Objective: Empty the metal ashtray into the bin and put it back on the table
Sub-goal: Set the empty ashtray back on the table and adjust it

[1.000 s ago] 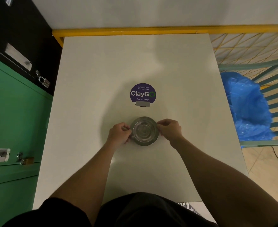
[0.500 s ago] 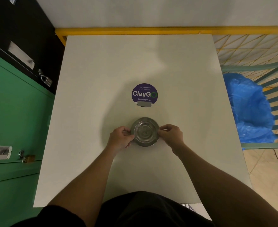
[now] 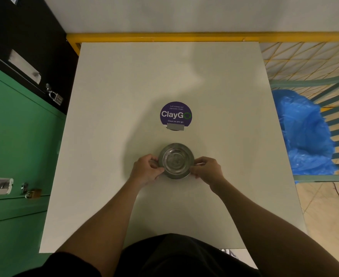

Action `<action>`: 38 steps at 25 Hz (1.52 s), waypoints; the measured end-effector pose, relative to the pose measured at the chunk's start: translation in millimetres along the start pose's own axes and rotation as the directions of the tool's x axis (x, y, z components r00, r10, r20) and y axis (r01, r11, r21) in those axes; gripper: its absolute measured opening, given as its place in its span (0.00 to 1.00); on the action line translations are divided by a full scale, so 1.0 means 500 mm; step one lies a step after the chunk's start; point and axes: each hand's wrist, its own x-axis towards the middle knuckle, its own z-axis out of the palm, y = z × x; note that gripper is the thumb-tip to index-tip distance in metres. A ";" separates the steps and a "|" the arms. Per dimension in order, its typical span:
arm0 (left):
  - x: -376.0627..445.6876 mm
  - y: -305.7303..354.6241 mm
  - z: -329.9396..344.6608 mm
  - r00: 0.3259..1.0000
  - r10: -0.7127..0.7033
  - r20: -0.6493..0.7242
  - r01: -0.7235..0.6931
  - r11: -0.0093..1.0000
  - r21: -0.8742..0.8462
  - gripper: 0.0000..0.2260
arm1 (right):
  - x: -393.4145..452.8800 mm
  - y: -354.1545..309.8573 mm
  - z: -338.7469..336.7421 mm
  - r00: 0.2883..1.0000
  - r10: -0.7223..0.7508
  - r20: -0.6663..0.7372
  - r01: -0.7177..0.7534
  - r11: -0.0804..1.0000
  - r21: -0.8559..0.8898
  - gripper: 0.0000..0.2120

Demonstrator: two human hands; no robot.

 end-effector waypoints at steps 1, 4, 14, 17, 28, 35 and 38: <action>0.000 0.000 0.000 1.000 0.007 -0.003 -0.007 1.000 0.007 0.10 | 0.000 0.002 0.001 1.000 -0.013 0.012 0.013 1.000 -0.019 0.08; 0.003 0.003 0.002 1.000 0.006 -0.010 -0.006 1.000 -0.013 0.09 | 0.006 0.002 0.002 1.000 -0.025 0.004 0.025 0.999 -0.026 0.08; 0.067 0.061 -0.006 0.997 0.027 -0.067 -0.027 1.000 0.002 0.14 | 0.078 -0.055 -0.005 0.999 0.007 -0.047 -0.003 0.997 0.081 0.07; 0.101 0.086 -0.014 0.997 0.039 -0.066 -0.039 0.999 0.015 0.18 | 0.108 -0.082 -0.007 0.998 0.001 -0.059 0.005 0.995 0.104 0.08; 0.232 0.179 -0.037 0.993 0.066 -0.102 -0.065 0.998 0.010 0.20 | 0.224 -0.186 -0.024 0.997 -0.012 -0.079 0.025 0.986 0.164 0.09; 0.260 0.194 -0.038 0.992 0.059 -0.109 -0.061 0.998 -0.021 0.20 | 0.253 -0.203 -0.028 0.997 -0.024 -0.079 0.037 0.985 0.170 0.09; 0.259 0.195 -0.039 0.991 0.050 -0.125 -0.055 0.998 -0.038 0.17 | 0.251 -0.202 -0.033 0.995 -0.045 -0.094 0.057 0.991 0.125 0.09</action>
